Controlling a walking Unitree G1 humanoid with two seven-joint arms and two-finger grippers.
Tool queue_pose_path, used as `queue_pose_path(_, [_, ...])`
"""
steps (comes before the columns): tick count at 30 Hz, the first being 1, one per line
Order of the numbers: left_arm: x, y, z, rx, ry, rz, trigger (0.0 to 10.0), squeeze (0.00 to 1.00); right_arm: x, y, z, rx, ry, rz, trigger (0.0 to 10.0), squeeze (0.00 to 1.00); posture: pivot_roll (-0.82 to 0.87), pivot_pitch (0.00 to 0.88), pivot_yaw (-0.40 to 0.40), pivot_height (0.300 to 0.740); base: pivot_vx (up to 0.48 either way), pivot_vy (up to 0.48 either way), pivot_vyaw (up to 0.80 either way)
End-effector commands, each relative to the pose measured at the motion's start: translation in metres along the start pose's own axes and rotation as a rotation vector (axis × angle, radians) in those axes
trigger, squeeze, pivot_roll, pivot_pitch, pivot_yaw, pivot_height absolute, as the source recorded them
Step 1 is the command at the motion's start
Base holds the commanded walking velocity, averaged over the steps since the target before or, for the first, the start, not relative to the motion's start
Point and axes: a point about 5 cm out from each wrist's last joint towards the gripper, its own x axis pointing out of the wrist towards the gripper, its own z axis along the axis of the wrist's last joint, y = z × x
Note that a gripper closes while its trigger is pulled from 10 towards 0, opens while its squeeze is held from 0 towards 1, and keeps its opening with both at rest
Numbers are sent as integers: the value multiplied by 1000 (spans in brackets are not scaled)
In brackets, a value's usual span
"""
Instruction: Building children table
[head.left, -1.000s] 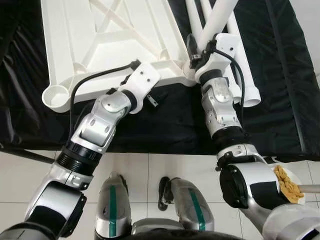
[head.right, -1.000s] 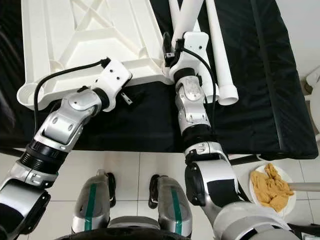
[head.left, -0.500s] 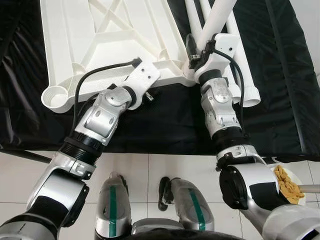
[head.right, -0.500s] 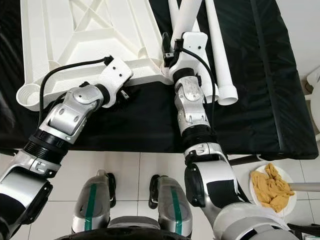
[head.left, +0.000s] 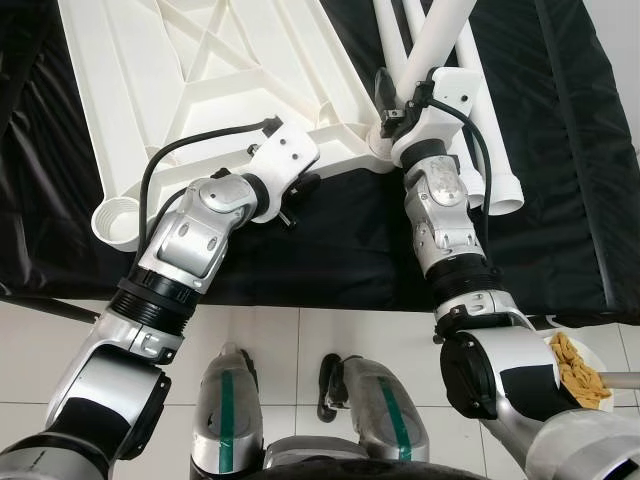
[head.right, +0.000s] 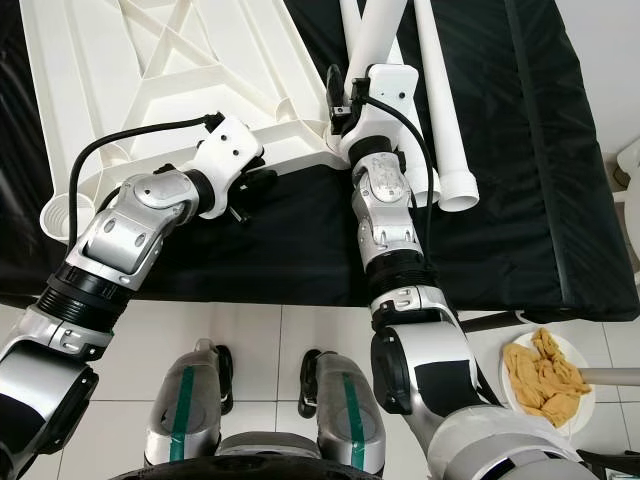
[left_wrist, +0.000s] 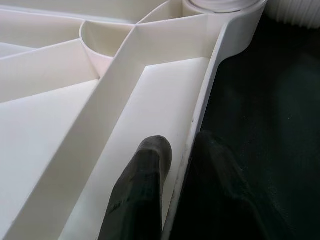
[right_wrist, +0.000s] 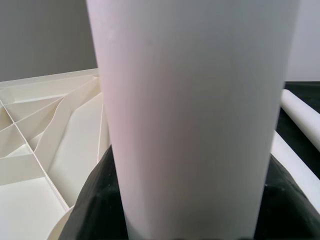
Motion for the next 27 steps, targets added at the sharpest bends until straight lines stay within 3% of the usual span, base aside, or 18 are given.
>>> queue_pose_path(1, [4,-9,-6,-41,17,-2,0,0,-26,-5,-47,39,205,-71,10000,0,103,129,-44,740,0,0,0])
queue_pose_path(12, [3,-15,7,-69,-21,10,0,0,-30,-9,-43,-11,150,-301,10000,0,108,136,-46,740,0,0,0])
queue_pose_path(27, [0,-10,20,-91,-60,49,0,0,-33,4,-42,16,141,-358,10000,0,122,121,-56,740,0,0,0])
